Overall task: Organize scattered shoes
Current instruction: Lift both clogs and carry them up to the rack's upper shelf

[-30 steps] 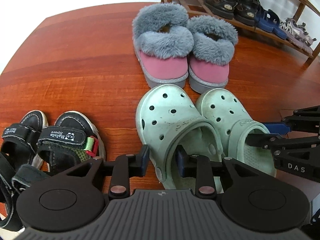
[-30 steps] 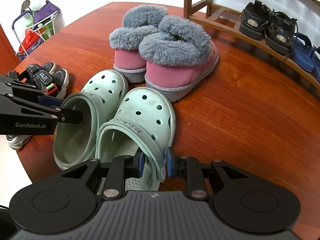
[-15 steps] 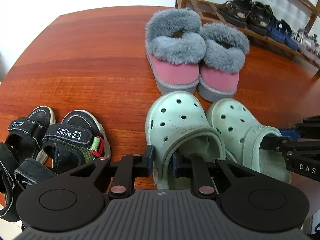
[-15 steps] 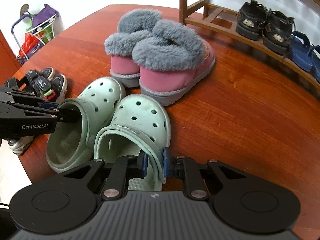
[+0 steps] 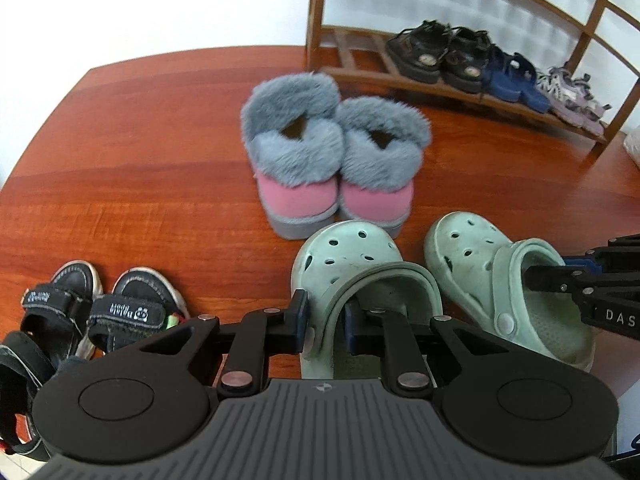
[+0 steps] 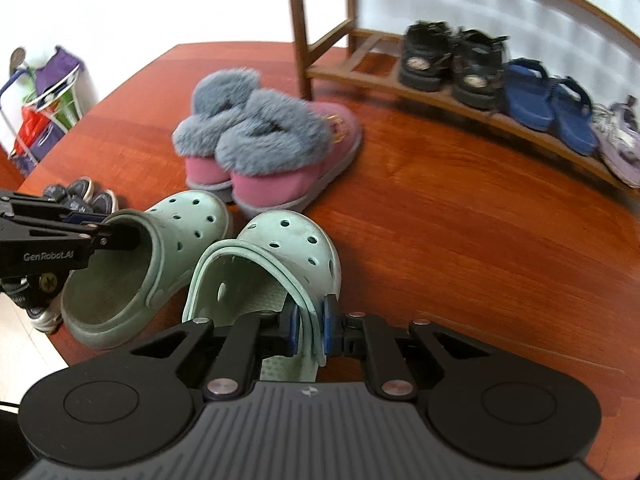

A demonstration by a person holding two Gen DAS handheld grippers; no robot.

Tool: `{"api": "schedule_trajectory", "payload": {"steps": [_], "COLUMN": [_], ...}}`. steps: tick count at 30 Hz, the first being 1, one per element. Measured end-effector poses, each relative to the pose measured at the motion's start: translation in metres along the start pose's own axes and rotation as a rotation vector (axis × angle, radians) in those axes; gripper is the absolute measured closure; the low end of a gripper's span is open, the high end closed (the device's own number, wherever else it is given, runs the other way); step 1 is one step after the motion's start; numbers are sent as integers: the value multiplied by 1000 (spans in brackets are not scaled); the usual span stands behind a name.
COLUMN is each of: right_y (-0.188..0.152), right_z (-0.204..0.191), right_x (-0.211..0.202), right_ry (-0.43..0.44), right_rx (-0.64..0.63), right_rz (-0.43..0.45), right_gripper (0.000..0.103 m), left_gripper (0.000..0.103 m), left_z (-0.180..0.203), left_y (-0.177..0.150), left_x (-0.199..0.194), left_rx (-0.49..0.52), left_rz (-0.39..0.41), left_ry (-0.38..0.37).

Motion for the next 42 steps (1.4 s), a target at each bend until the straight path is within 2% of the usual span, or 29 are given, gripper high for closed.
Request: {"api": "schedule_trajectory", "payload": {"steps": [9, 16, 23, 34, 42], "right_y": [8, 30, 75, 151, 205], "right_z": [38, 66, 93, 114, 126], "right_x": [-49, -76, -101, -148, -160], "right_ry": [-26, -45, -51, -69, -93], "right_rx": [79, 107, 122, 94, 86], "right_rz": [67, 132, 215, 355, 421], "right_gripper": [90, 90, 90, 90, 90], "left_gripper": [83, 83, 83, 83, 83], "left_z": [31, 57, 81, 92, 89], "left_y": [24, 64, 114, 192, 247], "left_x": [-28, -50, -75, -112, -118], "left_rx": [17, 17, 23, 4, -6], "left_rz": [34, 96, 198, 329, 384], "left_ry": [-11, -18, -26, -33, -11]}}
Point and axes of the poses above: each gripper's, at about its wrist camera, not at the fingertips, and x roughly the way its jaws point, z to its right, y to its top, the point moved 6 cm from there along x, roughly the way its jaws point, and after that the axes turned 14 degrees about -z, right-handed, at the moved point
